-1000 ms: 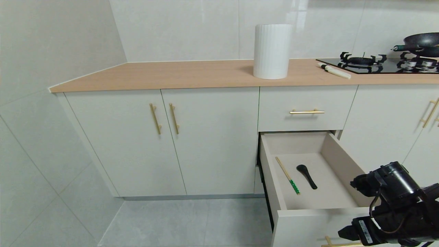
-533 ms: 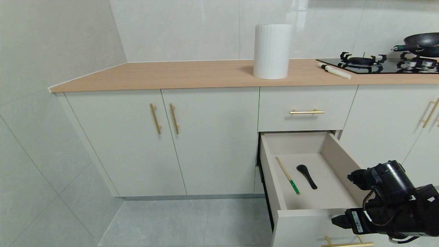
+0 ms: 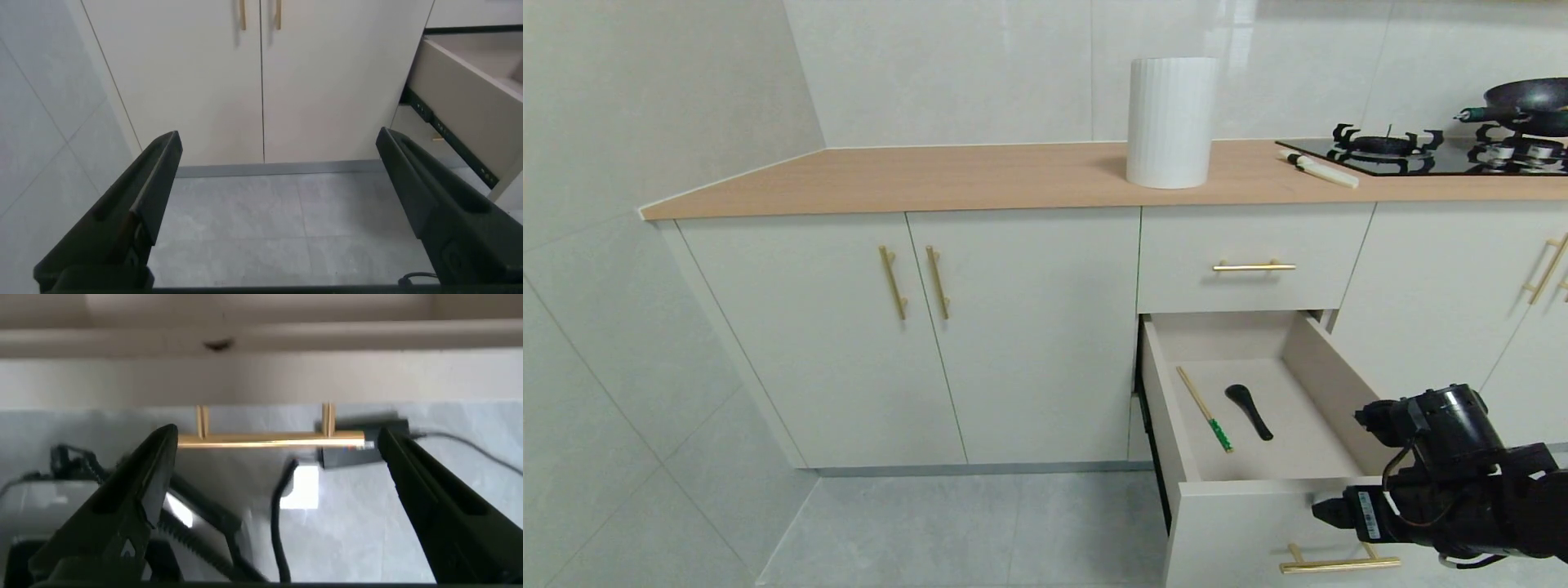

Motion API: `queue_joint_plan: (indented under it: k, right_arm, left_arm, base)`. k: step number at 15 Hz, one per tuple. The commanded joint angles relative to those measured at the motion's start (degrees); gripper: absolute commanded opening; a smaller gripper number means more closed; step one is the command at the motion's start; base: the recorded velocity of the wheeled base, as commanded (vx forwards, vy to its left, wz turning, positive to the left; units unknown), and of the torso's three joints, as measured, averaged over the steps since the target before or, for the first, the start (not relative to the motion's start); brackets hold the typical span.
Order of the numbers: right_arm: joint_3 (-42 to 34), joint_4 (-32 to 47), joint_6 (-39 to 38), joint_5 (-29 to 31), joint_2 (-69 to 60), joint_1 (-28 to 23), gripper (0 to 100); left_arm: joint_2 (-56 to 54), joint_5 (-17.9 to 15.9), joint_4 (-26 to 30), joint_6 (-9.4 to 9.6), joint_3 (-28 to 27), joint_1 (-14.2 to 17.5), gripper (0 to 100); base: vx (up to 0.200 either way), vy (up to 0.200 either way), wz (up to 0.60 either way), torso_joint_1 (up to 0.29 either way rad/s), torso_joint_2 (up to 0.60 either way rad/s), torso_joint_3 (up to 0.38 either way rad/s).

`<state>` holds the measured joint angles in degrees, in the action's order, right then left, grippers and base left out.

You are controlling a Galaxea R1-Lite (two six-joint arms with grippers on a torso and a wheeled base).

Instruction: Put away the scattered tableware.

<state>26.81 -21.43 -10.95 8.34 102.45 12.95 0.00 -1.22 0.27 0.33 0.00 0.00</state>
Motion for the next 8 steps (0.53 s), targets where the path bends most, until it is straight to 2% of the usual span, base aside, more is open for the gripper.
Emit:
queue_joint_plan:
  k: [1,5,8]
  right_arm:
    - [0.4,-1.0,0.1,0.0,0.8,0.0,100]
    - [2.5,-5.3,0.4,-0.1,5.6,0.1,100]
    - [2.4,-16.5,0.4,-0.2,10.4,0.1,100]
  left_arm:
    - [0.0,0.0,0.0,0.02,0.0,0.0,100]
    - [0.0,0.0,0.0,0.02,0.0,0.0,100]
    - [0.0,0.0,0.0,0.02,0.0,0.0,100]
  base:
    - [0.0,0.0,0.0,0.0,0.0,0.0]
    - [0.0,0.0,0.0,0.0,0.0,0.0]
    - [0.0,0.0,0.0,0.0,0.0,0.0]
